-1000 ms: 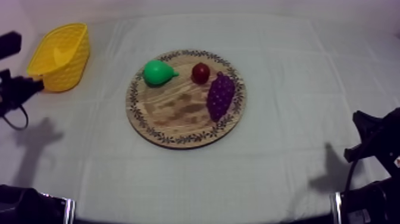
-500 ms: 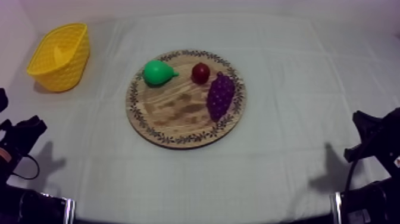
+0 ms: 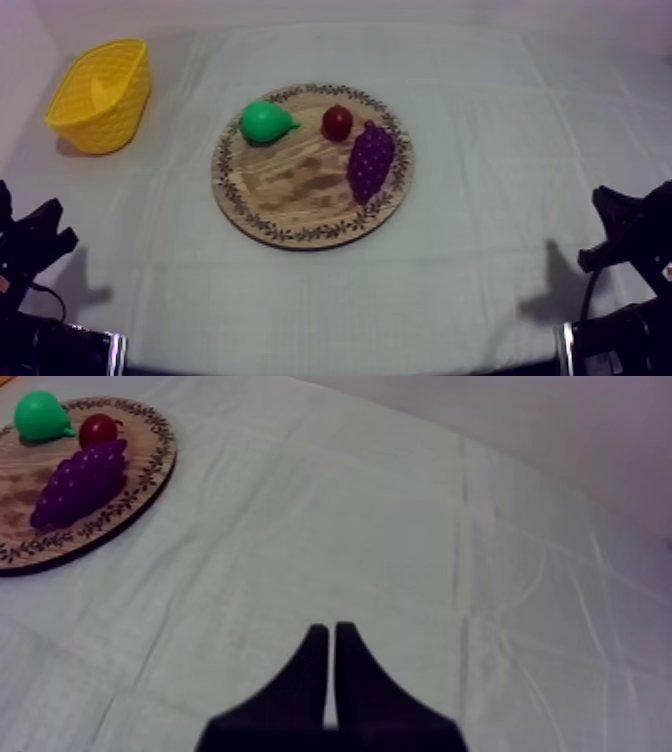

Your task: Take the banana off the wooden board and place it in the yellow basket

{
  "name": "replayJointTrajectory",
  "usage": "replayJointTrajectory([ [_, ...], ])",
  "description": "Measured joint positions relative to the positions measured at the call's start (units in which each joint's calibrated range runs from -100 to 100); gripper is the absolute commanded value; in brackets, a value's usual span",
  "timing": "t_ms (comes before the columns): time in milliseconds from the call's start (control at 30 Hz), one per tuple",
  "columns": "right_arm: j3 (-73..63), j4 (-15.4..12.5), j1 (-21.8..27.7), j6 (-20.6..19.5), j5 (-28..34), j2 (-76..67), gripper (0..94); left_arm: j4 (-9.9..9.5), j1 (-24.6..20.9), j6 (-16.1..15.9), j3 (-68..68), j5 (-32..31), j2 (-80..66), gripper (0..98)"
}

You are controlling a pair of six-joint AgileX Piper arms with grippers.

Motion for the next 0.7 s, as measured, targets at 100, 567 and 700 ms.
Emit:
replayJointTrajectory([
  [100,0.0,0.0,0.0,0.0,0.0,0.0,0.4,0.25,-0.1,1.4,0.3,-0.1,-0.5,0.3],
  [567,0.0,0.0,0.0,0.0,0.0,0.0,0.4,1.98,-0.1,3.5,3.4,-10.6,-0.6,0.1],
  [700,0.0,0.0,0.0,0.0,0.0,0.0,0.4,1.98,-0.1,3.5,3.5,-10.6,-0.7,0.1],
])
